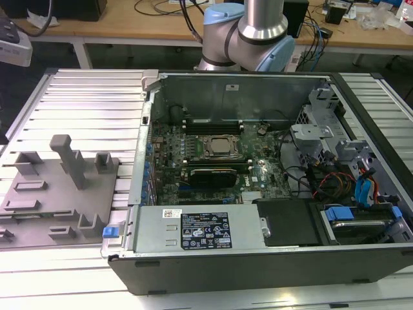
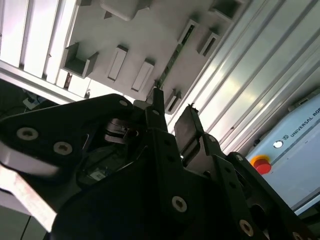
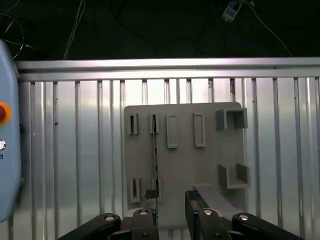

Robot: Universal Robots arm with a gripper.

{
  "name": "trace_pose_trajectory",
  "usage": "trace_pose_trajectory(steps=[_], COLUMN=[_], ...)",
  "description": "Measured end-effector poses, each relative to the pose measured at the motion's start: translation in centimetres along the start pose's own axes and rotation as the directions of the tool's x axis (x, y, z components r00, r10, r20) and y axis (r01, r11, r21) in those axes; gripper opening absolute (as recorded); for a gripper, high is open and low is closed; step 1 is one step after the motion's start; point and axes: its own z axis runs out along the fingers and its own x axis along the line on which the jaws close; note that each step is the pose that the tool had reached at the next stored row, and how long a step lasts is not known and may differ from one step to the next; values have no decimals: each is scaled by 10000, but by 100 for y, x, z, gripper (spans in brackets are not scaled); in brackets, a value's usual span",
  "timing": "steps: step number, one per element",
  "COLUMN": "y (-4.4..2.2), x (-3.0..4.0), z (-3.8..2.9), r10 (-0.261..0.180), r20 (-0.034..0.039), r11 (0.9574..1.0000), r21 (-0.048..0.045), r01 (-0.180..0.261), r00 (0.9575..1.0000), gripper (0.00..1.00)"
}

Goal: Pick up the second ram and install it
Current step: 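Pick up the second ram and move it above second insertion slot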

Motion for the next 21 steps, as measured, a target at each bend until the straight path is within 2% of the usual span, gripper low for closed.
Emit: trace_pose_trajectory(steps=[21], y=[-9], x=[2], z=[207], r10=[0], r20=[0], r11=[10000], r21=[-1], r01=[0], r00=[10000], gripper=[36])
